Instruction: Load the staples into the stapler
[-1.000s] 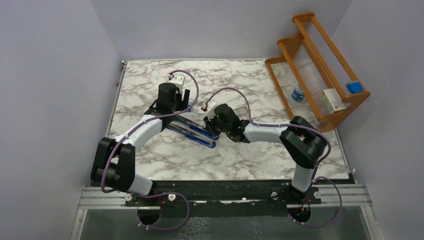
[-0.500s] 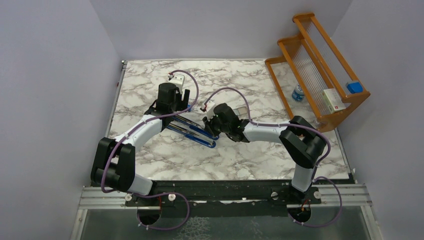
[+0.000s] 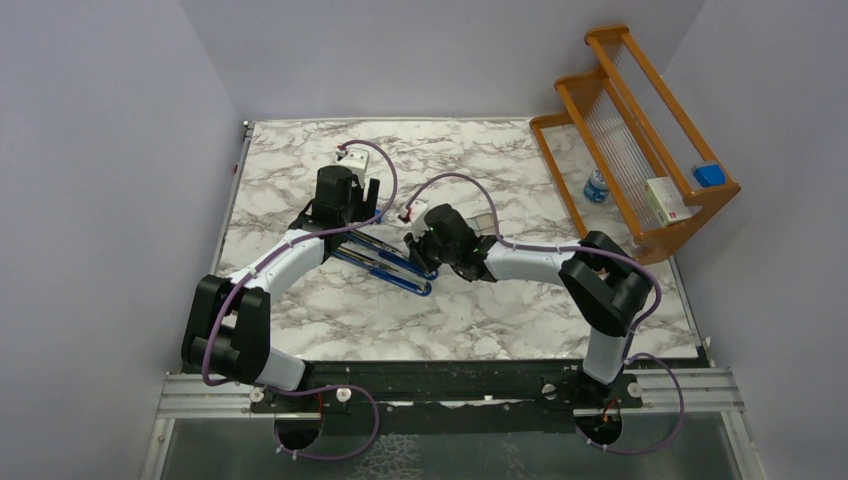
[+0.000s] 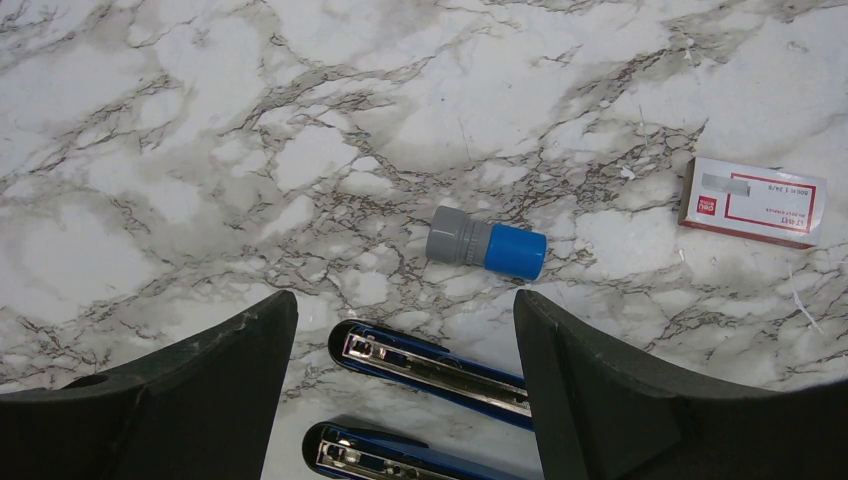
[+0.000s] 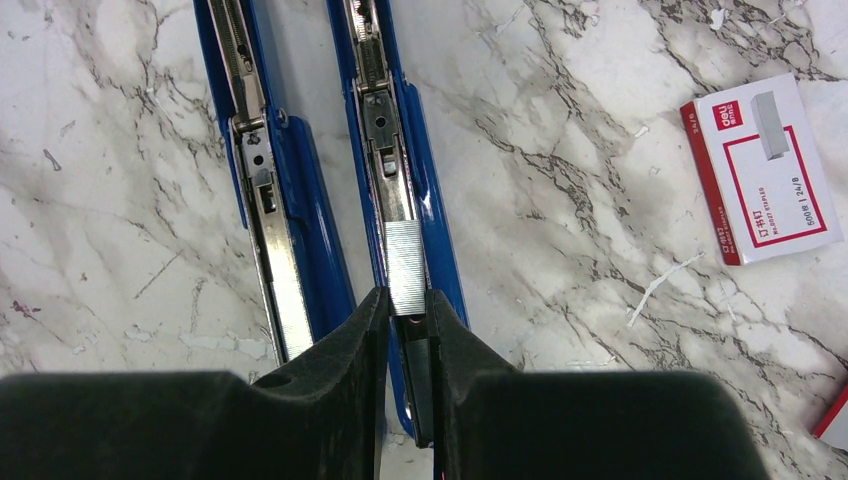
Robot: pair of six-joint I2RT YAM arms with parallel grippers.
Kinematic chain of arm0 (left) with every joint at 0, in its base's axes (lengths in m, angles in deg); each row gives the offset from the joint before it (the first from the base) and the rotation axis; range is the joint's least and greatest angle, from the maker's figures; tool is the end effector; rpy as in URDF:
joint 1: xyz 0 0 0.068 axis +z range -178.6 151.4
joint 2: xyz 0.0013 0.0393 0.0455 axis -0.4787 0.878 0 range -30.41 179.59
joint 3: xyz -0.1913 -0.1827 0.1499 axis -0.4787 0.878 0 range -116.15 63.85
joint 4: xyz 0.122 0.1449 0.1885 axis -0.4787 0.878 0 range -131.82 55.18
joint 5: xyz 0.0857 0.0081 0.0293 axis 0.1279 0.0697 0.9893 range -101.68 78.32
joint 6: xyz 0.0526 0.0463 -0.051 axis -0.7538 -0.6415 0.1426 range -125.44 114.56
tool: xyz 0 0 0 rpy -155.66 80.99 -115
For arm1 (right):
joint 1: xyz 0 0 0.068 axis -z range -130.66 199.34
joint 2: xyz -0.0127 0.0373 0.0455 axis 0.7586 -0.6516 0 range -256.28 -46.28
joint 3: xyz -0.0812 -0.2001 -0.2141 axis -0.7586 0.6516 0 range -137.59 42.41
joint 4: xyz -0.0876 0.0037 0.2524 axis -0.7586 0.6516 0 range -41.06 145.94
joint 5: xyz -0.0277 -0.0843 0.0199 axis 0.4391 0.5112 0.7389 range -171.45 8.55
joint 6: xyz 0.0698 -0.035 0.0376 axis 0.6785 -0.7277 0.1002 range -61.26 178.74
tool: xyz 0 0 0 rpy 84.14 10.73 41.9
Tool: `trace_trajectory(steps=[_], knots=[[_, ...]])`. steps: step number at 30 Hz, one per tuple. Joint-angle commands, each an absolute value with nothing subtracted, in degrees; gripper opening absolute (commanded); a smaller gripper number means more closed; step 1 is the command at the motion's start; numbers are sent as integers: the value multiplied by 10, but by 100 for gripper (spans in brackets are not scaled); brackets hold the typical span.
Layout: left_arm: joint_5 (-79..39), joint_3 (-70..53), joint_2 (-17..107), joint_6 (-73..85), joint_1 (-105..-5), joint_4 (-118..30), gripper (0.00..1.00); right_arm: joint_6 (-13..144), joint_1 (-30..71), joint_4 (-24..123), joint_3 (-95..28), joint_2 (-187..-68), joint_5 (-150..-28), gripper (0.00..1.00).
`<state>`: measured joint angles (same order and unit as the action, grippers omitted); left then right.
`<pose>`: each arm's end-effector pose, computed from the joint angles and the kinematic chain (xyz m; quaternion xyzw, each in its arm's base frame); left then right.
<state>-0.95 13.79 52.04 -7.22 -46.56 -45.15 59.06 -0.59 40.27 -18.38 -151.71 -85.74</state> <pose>0.3428 -0.0962 0.2508 0.1004 0.8535 0.0086 0.5112 0.2797 0.3415 0.1770 -0.3889 0.8010 0.2230 0.3968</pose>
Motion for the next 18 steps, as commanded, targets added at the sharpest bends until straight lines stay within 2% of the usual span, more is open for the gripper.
trace_trajectory(steps=[1, 18], knots=[[-21, 146, 508, -72, -462, -465, 82, 584, -8, 430, -203, -1531, -861, 21], [-22, 147, 508, -73, -462, -465, 82, 582, -8, 477, -225, -1542, -858, 22]])
